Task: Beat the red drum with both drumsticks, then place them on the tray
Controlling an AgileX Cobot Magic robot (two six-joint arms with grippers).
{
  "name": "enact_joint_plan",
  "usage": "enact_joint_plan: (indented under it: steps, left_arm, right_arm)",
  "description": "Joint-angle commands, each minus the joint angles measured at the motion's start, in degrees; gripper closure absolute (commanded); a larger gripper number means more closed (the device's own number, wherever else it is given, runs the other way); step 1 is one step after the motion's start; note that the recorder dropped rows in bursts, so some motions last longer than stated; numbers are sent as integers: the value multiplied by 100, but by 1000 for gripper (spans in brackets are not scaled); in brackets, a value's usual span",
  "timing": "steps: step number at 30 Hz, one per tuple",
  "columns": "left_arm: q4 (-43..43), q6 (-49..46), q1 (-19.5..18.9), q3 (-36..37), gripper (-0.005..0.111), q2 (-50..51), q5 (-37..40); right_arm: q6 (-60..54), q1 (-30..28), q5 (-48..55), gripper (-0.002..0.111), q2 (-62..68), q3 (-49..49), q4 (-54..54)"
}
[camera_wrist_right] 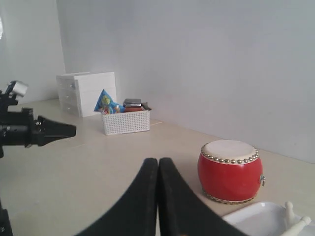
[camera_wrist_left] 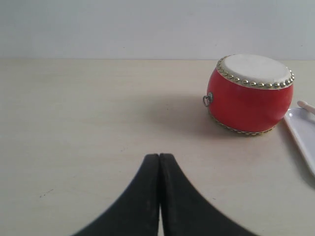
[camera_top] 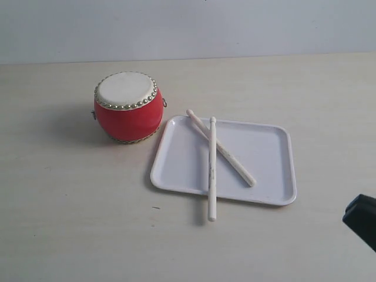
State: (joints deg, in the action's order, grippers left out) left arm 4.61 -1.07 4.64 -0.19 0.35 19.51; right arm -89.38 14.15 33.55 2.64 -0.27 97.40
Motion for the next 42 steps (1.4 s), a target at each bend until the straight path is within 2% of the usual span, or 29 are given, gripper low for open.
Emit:
enact_joint_plan:
  steps: [1,6,11,13,16,20,25,27,29,32,37,42]
  left_arm:
    - [55,-24,-8,19,107,-35,-43]
    - [55,-42,-8,19,107,-35,-43]
    - [55,-29,-8,19,107,-35,-43]
    - [55,-29,-8,19,107,-35,-43]
    - [55,-29,-8,19,107,-35,-43]
    - [55,-42,-8,19,107,-35,-43]
    - [55,-42,-8,19,107,-35,-43]
    - [55,-42,-8,19,107,-35,-43]
    - [55,-31,-8,19,107,-35,-43]
    - [55,-31,-8,19,107,-35,-43]
    - [55,-43,-8,19,107,-35,-43]
    - [55,-43,-8,19,107,-35,-43]
  right_arm:
    - [-163,-9,-306,108,-13,-409,254]
    - [-401,-9,-320,108,-13,-979,254]
    - [-619,-9,-356,108,-13,-1117,254]
    - [21,-9,-356,108,-13,-1156,-844]
    - [2418,-9,-542,108,-13,-1279,-2739]
    - [5638,-9,-1326,108,-13,-1414,-5461]
    - [11008,-9,-1904,108,-84,-1252,-10748]
    - [12372,-9,-2621,108,-179,-975,-12249]
    - [12773,-9,-3530,108,-235,-625,-13281]
    - [12851,-9,-4558,108,-264,-247,-13848]
    - [12607,-9,-4699,108,-264,27,-13739]
    - [11203,-9,-4433,108,-264,27,-12664]
